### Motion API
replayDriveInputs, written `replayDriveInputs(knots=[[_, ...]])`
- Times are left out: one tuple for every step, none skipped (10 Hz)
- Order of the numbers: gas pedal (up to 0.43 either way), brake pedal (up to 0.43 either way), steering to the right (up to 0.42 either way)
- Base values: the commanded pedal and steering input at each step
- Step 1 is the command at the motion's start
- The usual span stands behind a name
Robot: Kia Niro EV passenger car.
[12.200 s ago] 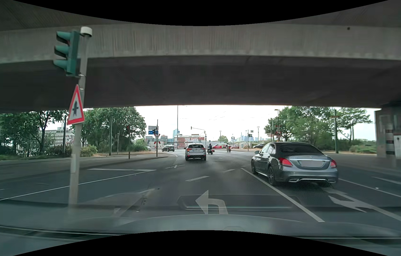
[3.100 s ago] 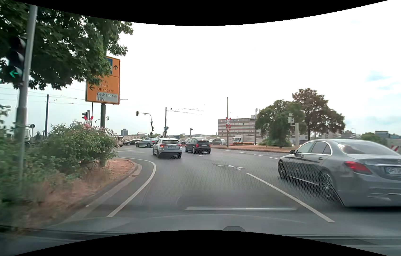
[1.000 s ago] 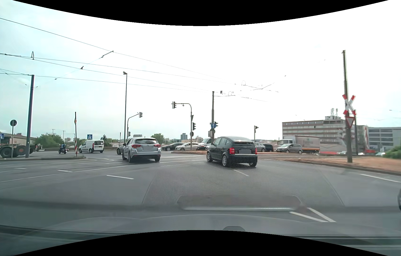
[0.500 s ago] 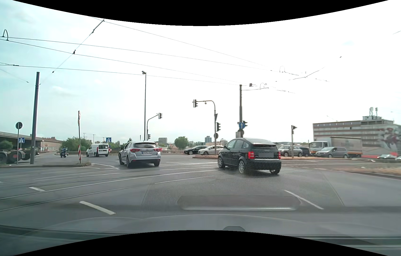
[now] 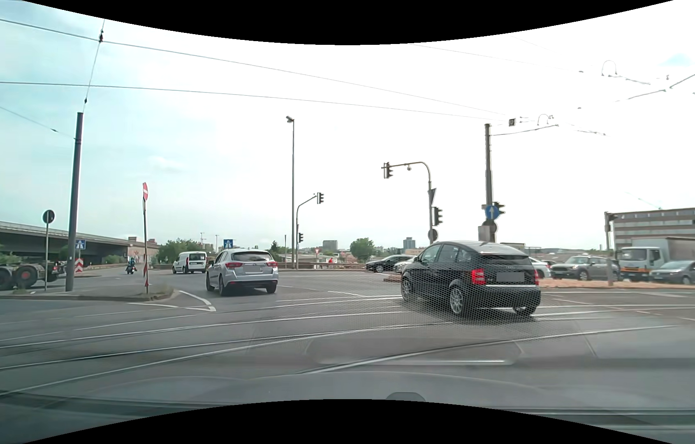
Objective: Follow the waypoints while adhering to traffic rules and regulations
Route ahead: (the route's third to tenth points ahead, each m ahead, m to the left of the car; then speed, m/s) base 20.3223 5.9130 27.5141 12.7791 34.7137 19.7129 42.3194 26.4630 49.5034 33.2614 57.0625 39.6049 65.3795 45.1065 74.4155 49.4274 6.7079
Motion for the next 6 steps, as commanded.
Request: replayDriveInputs(knots=[[0.0,0.0,-0.182],[0.0,0.0,-0.182],[0.008,0.0,-0.183],[0.02,0.0,-0.182],[0.028,0.0,-0.182],[0.039,0.0,-0.181]])
